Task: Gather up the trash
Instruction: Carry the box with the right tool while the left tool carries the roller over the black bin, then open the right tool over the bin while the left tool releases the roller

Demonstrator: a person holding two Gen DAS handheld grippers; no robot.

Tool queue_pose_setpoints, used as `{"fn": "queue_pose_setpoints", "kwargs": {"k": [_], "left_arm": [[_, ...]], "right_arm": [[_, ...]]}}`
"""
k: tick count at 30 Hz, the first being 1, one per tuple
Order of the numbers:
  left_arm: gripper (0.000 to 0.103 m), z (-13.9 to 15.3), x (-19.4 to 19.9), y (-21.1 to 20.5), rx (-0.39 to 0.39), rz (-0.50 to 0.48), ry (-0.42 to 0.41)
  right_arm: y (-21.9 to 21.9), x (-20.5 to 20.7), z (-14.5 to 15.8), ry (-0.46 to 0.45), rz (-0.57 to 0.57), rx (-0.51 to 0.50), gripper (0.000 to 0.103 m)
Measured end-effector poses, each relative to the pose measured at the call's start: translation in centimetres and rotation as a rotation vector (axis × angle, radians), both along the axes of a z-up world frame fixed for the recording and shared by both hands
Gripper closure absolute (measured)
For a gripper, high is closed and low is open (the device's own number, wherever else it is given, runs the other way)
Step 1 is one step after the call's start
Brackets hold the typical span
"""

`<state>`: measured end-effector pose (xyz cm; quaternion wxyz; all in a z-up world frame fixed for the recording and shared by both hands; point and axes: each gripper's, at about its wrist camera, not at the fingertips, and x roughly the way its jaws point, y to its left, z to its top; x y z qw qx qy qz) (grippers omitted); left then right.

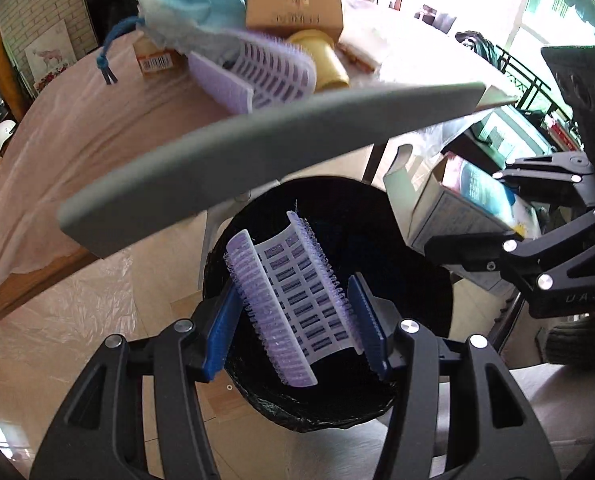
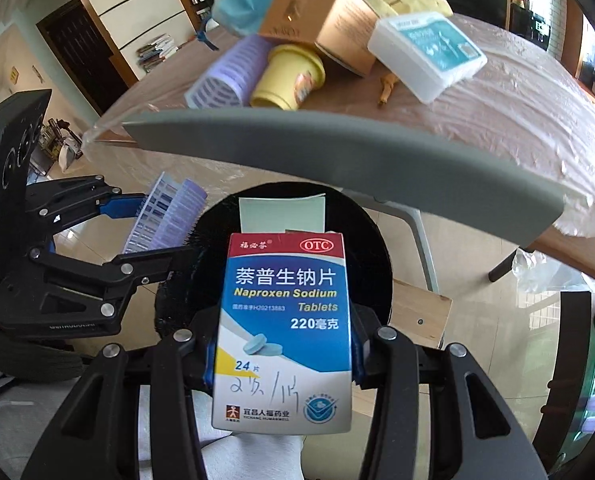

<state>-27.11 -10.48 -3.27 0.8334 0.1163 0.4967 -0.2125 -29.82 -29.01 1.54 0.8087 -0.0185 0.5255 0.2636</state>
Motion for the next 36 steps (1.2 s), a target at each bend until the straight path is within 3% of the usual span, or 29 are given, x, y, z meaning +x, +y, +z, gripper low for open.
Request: {"fn": "queue_pose_setpoints", "kwargs": {"k": [10,36], "left_arm": [[0.048,-1.6,0.1,-0.3,0.036,0.002,0.022],[0.048,-3.6,0.7,-2.1,0.094,-0.007,0.038]], "right_arm": [[0.4,0.2,-2.3,0.005,0.012,-0.036,0.058],[1.1,1.5,-3.8,0.005,-0.001,-0.093,0.058]]}}
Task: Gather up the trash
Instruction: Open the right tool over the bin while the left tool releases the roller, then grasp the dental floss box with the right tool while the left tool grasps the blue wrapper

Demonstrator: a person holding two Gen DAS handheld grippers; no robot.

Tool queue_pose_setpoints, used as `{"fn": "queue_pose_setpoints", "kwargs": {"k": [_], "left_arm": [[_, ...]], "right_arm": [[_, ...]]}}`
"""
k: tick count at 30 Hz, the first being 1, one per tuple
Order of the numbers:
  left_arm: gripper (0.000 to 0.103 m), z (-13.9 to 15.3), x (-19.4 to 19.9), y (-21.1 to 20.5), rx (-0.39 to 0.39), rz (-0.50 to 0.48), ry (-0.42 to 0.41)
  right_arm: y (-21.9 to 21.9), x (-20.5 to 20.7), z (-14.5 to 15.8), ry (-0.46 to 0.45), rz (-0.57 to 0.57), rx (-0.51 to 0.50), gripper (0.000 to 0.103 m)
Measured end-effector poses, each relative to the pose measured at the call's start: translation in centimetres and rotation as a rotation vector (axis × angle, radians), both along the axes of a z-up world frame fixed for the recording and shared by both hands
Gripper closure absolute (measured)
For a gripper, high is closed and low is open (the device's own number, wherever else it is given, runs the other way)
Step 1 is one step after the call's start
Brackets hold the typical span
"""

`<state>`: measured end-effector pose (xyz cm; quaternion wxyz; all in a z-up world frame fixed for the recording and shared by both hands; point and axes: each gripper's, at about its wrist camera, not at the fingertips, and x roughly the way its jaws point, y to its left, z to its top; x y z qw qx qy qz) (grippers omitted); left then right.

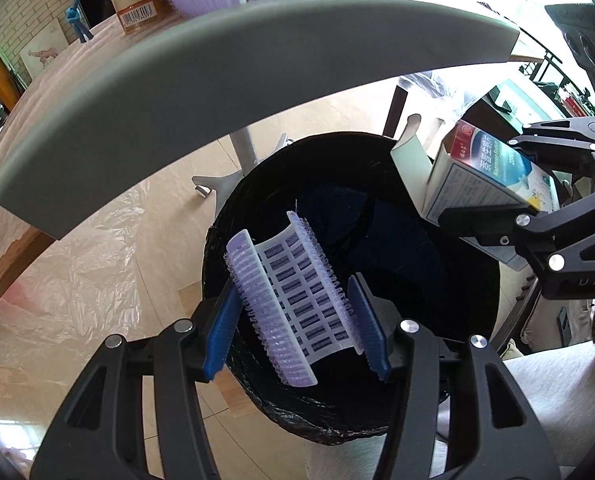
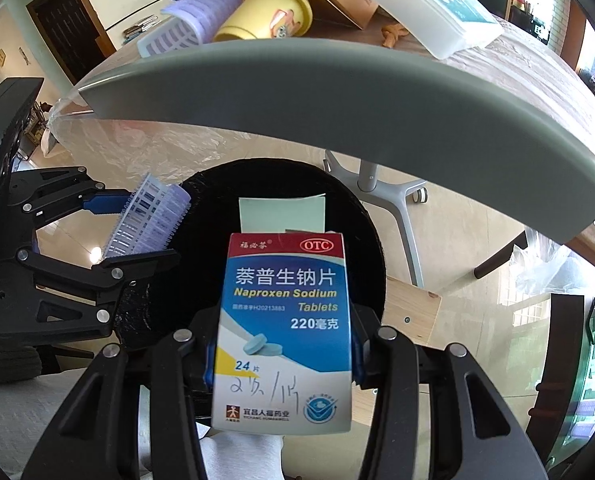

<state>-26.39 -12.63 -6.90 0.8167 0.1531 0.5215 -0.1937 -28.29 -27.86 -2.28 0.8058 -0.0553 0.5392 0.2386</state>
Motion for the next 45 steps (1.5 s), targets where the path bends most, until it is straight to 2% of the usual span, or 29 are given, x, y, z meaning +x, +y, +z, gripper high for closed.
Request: {"fn": "queue_pose_setpoints", "kwargs": {"k": [7,9,10,12,20,24,27,30,32,35,40,45], "left_arm": [[0.048,-0.9,0.3,-0.2,0.014,-0.001,0.013],[0.044,-0.9,0.4,-0.3,0.002,-0.009,0.020],[0.035,-0.8,0.4,-0.3,0.011,-0.005,0.008],[0.020,-0.5,0.2,-0.1,0.020,0.006,-0.025],[0.020,0.9,-0.8,0.7,0.006,0.024,-0.060],[0.020,3.3,-1.6,1.3,-0.038,0.026,-0.106],[0.019,6.4,-2.1,1.9,-0.109,0.016,-0.158],[0.005,10.0,-1.9,2.7,-0.175,0.019,-0.245],[0.003,12.6,-0.7,3.1,-0.190,0.043,-0.327],[0.002,15.1,2.0,3.9,-0.197,0.085,-0.403],[0.002,16.9,7.6,3.1,-0.172,0.114,-0.444],[0.002,16.3,11.3,1.0,-0.120,0.057,-0.421]], "right_arm": [[-0.4,0.2,-0.8,0.013,-0.013,-0.004,0.058],[-0.7,0.2,-0.8,0.018,-0.017,0.000,0.056],[-0.9,0.2,-0.7,0.017,-0.025,0.004,0.042],[-1.6,0.1,-0.2,0.003,-0.053,0.013,0.025],[-4.2,-0.9,2.7,-0.035,-0.110,0.060,0.023],[-5.9,-1.5,5.8,-0.087,-0.140,0.116,0.022],[-7.3,-1.4,8.4,-0.110,-0.181,0.193,0.017],[-9.8,-0.1,10.6,-0.106,-0.283,0.337,0.013],[-11.1,1.3,11.4,-0.081,-0.363,0.428,0.011],[-12.5,4.1,11.6,-0.034,-0.460,0.533,0.009],[-12.6,8.5,10.5,0.058,-0.601,0.512,0.008],[-12.1,11.4,9.4,0.115,-0.625,0.492,0.008]]}}
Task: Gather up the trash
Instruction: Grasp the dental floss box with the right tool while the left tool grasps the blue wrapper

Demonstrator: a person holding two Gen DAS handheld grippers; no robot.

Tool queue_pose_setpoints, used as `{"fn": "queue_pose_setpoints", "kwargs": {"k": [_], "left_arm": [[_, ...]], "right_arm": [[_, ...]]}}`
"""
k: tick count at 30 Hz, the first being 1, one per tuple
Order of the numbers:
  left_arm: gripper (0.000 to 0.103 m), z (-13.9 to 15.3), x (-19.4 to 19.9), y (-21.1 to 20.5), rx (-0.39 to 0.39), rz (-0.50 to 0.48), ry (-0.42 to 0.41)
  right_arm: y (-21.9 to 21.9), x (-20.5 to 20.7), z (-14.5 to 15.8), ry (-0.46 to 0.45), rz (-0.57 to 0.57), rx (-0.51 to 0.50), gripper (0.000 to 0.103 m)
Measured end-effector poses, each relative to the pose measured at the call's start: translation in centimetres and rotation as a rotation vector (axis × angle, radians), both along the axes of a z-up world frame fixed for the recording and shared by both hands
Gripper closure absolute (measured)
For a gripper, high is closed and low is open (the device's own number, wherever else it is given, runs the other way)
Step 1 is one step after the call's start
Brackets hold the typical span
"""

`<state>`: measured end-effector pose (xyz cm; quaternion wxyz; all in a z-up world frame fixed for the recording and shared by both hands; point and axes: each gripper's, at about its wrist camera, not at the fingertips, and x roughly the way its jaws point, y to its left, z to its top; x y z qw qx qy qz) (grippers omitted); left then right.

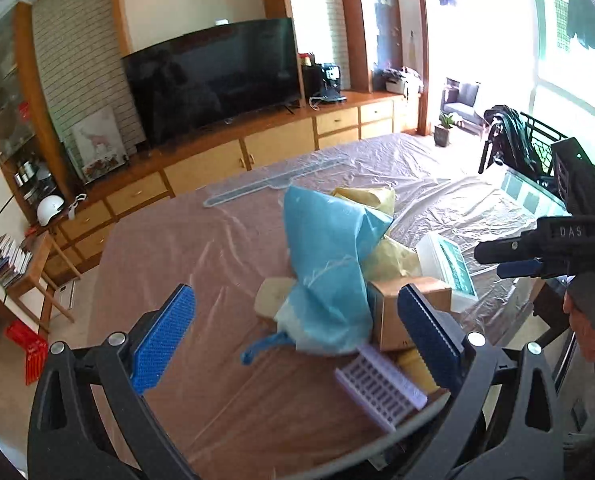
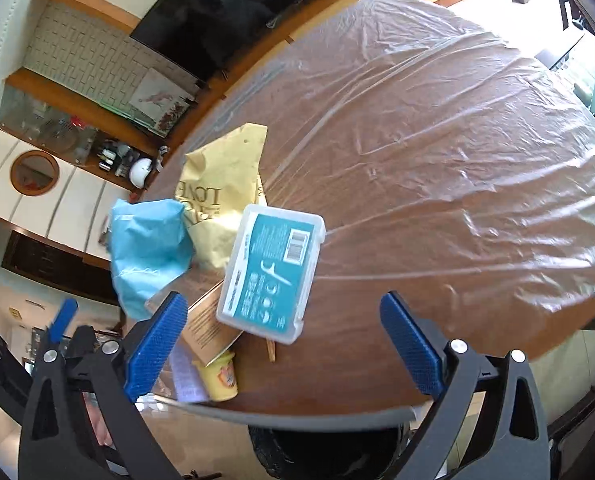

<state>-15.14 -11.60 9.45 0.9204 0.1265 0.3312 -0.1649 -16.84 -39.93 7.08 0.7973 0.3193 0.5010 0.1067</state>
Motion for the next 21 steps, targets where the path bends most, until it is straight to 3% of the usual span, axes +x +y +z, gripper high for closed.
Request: {"fn": "queue_pose_setpoints", "kwargs": {"k": [7,14,18,21], "left_arm": [[0.002,-1.1,4.0,-0.8,-0.016,-0.046,0.099],[0.002,-2.1,5.3,-1.7,0.040,-0.065,0.128],[0.002,-2.3,5.9,-2.1,0.049,-0.074,0.125],[0.002,-2.4,6.3,-2.1,0.053,-0.080,0.128]], "right_arm": [[1.9,1.6,-0.7,0.023,0.032,-0.057,0.008],[2.7,2.2,-1.0,0.020,0.037,-0.093,0.010],[3.2,2.4,-0.8,0.015,0.041,-0.143,0.025],[3.9,2.6,-0.8,0.002,0.061,-0.193,0.027]]}}
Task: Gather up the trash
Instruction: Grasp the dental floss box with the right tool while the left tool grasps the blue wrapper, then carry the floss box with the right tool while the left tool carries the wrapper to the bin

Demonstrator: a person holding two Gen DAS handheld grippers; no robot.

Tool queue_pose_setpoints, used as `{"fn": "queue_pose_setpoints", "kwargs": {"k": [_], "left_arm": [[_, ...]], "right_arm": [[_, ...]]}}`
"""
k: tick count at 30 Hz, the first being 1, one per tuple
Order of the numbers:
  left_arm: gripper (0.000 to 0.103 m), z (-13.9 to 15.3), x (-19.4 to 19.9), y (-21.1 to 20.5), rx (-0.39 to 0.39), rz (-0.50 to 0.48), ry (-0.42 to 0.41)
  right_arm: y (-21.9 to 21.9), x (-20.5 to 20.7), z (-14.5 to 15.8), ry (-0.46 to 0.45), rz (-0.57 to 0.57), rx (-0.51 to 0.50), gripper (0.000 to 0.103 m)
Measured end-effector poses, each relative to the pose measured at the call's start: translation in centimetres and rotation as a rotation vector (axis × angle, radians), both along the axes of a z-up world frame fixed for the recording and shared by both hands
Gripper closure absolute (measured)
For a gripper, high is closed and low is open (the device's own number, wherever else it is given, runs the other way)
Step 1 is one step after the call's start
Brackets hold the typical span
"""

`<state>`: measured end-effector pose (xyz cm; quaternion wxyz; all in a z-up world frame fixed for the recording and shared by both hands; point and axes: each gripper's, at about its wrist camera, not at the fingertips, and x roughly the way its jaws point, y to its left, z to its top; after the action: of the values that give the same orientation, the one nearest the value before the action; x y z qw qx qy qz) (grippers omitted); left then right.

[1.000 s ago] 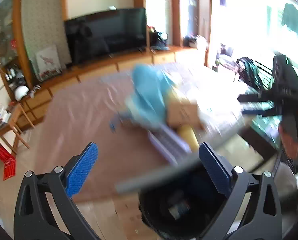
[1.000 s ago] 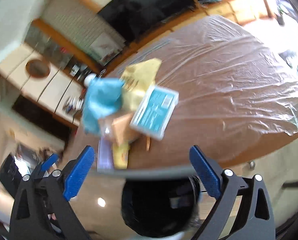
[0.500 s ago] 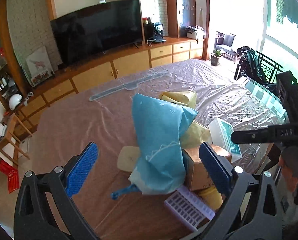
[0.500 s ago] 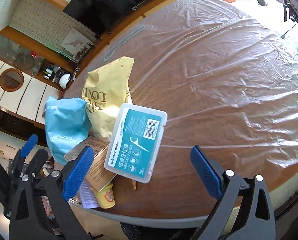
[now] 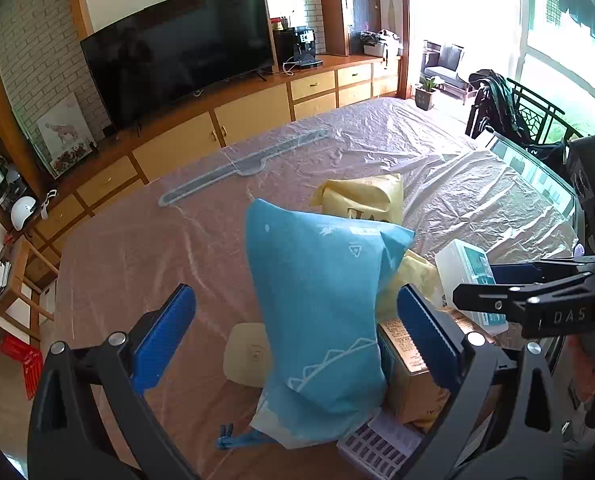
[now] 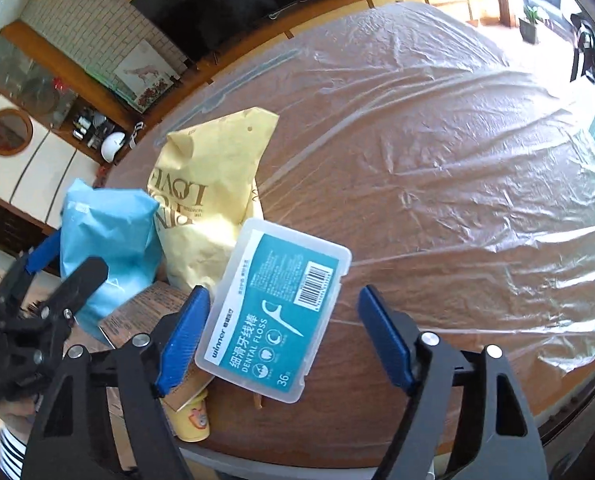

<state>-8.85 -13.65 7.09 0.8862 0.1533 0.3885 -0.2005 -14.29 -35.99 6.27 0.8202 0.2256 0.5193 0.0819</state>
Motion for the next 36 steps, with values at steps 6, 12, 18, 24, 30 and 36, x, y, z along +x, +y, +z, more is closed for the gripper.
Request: {"fn": "queue_pose_setpoints", "kwargs": {"k": [6,12,18,24,30,36], "left_arm": [[0.008,-0.4,0.1,-0.6,0.029,-0.014,-0.002],[0.025,-1.1,0.6,-0.6,0.045,-0.022,0.024],[0.058,-1.2,0.9,0.0,0.004,-0.029,0.065],[0.063,-0.5,0.5,0.4,-0.026,-0.033,0.046],[0.064,1.4,0.4,1.8,-0.076,0.039,-0.021],[0.064,2.4,-0.1,3.7,-0.123,0.105,-0.051]], "right_arm": [[1.1,0.2,-0.1,-0.015,0.016,-0.049,0.029],[2.5,0.8,0.2,-0.034,0.043,-0.105,0.038],[3.2,1.6,0.6,-0.077,0.048,-0.103,0.045],[1.5,1.8,0.9,-0.113,0.028,-0.059,0.046],[0.1,1.6,1.7,-0.158,0.007,-0.052,0.046],[-0.7,1.5,2.7,-0.194,0.014,-0.067,0.046]]}}
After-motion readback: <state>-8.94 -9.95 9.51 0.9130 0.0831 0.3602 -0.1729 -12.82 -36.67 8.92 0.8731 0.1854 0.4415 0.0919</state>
